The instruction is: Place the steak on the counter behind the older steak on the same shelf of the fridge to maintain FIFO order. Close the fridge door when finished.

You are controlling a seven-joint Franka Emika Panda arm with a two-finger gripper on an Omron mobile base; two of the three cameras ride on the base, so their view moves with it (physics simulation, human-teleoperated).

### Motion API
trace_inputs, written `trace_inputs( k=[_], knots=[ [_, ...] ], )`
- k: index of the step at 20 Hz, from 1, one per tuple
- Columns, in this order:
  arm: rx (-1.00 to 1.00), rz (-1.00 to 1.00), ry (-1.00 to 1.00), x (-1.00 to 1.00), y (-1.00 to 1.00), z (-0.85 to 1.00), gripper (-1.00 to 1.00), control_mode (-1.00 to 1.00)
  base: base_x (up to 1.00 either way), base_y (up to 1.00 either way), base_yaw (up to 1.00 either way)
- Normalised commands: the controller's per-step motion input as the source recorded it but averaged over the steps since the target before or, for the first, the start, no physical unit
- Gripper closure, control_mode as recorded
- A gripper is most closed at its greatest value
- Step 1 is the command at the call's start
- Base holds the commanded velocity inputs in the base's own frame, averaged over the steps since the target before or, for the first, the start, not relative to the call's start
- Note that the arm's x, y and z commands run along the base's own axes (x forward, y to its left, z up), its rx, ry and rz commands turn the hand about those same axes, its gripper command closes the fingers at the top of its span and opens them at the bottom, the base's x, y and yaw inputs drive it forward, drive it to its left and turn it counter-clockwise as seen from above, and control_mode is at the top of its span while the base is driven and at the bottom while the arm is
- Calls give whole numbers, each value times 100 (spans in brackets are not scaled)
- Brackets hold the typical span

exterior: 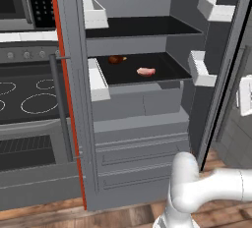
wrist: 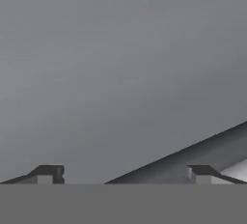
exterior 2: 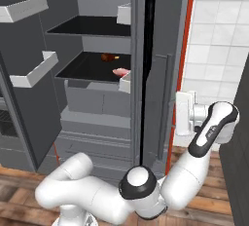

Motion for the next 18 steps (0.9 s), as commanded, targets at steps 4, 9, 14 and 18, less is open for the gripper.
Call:
trace_inputs(
  k=[4, 9, 14, 18],
  knots=[
    [0, 11, -6, 9, 78, 0, -100, -100, 0, 0, 0],
    [0, 1, 0, 29, 40, 0, -100, -100, 0, 0, 0],
    [0, 0, 0, 58, 11, 0, -100, -100, 0, 0, 0],
    [0, -4, 0, 83, 0, 1, -100, -100, 0, 0, 0]
  ],
)
